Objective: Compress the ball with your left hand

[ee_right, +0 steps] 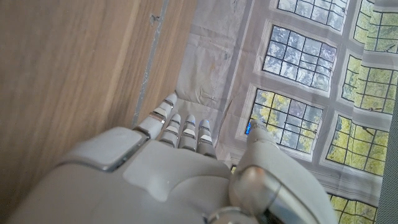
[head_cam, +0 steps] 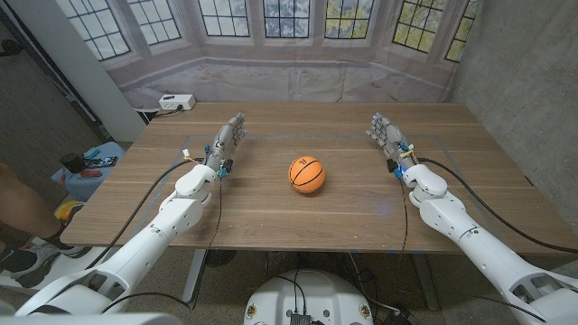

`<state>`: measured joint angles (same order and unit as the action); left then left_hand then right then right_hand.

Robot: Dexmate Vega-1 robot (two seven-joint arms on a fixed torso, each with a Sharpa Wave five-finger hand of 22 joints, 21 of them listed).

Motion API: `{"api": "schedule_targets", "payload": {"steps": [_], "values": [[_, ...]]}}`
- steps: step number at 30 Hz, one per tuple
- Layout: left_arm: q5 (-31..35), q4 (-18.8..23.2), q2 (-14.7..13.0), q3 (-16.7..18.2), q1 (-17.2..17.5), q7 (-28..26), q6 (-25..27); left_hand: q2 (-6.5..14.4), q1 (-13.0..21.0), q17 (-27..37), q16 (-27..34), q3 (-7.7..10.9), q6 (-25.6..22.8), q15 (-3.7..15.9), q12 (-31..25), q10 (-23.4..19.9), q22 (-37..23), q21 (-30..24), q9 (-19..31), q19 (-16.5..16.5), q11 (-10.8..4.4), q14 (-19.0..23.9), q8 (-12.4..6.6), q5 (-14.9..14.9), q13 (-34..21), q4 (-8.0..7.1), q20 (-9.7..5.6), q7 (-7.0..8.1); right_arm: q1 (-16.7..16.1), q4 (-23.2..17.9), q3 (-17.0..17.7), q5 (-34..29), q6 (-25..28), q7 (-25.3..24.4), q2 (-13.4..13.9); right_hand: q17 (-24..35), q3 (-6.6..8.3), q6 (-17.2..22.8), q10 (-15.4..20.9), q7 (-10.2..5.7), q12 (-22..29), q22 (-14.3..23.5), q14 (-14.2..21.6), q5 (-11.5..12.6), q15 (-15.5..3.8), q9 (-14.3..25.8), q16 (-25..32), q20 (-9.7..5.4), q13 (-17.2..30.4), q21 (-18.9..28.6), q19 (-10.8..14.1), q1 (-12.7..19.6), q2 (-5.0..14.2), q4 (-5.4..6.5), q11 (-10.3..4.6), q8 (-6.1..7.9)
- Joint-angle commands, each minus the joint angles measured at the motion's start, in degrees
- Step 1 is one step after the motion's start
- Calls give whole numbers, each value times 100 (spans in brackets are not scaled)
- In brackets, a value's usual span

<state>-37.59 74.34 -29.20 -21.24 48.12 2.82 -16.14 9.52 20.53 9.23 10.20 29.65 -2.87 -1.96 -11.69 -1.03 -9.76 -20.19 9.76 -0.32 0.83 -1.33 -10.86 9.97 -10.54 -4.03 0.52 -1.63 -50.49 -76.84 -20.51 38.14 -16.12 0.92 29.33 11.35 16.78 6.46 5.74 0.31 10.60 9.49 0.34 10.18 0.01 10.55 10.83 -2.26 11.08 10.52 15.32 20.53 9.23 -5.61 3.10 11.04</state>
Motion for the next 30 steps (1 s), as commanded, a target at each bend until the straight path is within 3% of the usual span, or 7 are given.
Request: {"api": "schedule_targets", "payload": {"steps": [1,14,30], "values": [[18,63,-42,1,6,164,167,-13,76,29,26,43,-47,-58,-25,-34,-6,-21,21,9,-2,13,-10,29,-6,24,56,11,-275,-222,92,55,80,-30,-67,21,38,55,43,-1,28,10,60,23,17,22,34,-5,20,31,47,45,-2,-13,4,25],[488,598,-399,-119,67,79,378,-62,186,23,5,87,-34,-53,-14,-46,2,47,19,14,-14,11,17,32,-1,196,52,14,-327,-270,103,-23,58,-40,-148,17,36,84,30,1,37,11,63,20,49,22,45,19,22,35,59,40,-14,-16,20,30],[828,1306,-797,-195,261,117,526,-97,526,24,-6,228,-86,-57,-4,-70,10,178,24,67,-23,18,9,84,1,631,58,4,-366,-302,103,-113,-11,-23,-159,12,42,101,6,-1,42,14,53,19,68,22,49,57,23,38,69,46,-14,-25,36,28]]}}
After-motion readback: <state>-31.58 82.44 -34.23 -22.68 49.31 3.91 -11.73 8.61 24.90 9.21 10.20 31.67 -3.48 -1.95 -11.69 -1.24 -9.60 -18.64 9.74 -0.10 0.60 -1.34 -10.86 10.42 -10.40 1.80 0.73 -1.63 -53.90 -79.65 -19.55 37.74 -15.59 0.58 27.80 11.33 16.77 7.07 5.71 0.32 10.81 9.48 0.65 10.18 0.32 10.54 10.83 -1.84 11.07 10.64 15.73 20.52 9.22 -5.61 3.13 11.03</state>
